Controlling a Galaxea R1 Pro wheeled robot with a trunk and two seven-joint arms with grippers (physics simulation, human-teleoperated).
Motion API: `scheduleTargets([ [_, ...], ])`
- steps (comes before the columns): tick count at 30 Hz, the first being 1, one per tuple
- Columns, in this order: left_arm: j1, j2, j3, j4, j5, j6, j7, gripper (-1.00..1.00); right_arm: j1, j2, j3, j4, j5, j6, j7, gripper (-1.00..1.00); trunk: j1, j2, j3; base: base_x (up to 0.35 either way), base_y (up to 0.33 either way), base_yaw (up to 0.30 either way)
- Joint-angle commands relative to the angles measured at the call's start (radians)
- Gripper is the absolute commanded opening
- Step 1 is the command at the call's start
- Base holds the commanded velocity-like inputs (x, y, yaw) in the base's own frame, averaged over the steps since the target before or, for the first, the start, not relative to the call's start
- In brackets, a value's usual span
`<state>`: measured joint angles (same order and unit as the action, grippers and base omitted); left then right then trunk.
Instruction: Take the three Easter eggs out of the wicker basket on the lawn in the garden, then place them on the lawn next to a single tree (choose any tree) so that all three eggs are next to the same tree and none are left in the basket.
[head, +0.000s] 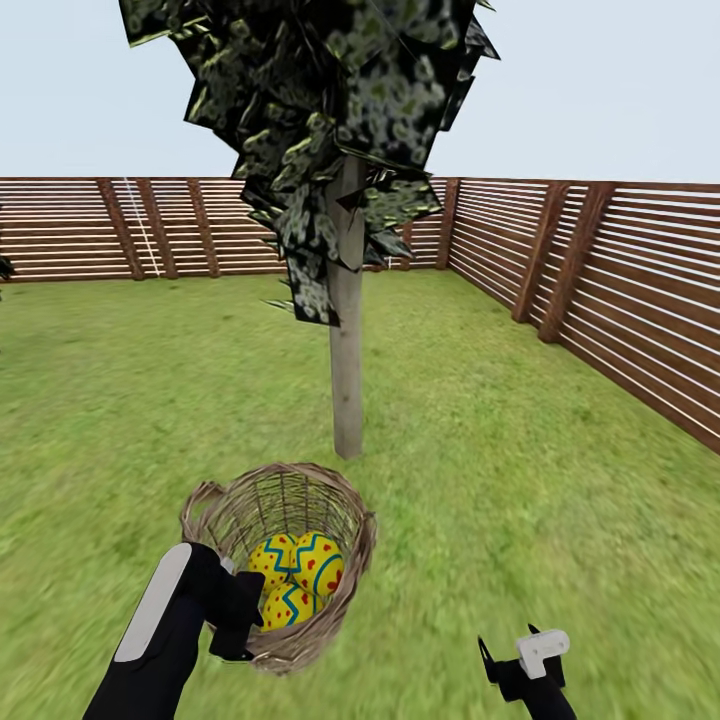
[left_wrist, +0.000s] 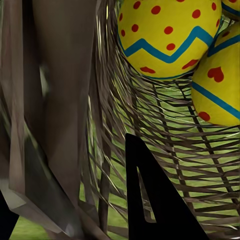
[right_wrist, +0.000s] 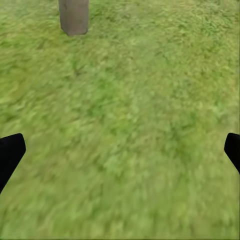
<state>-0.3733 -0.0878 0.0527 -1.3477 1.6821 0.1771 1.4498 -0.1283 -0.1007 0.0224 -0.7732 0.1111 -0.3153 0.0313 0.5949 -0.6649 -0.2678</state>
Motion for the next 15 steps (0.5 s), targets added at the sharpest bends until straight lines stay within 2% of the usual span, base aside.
scheduleTargets([
  [1,-0.001,-0.001,0.003,-0.001,0.002,0.012,0.005,-1.0,-0.001,-0.001,0.001,0.0,0.007,-0.002,-0.001,1.0,0.001,-0.001,-0.001,0.329,0.0,0.0],
  [15,-0.001,0.0,0.002,-0.001,0.002,0.012,0.0,-1.0,-0.001,-0.001,-0.002,-0.001,0.006,-0.002,-0.001,1.0,0.001,-0.001,-0.001,0.329,0.0,0.0],
])
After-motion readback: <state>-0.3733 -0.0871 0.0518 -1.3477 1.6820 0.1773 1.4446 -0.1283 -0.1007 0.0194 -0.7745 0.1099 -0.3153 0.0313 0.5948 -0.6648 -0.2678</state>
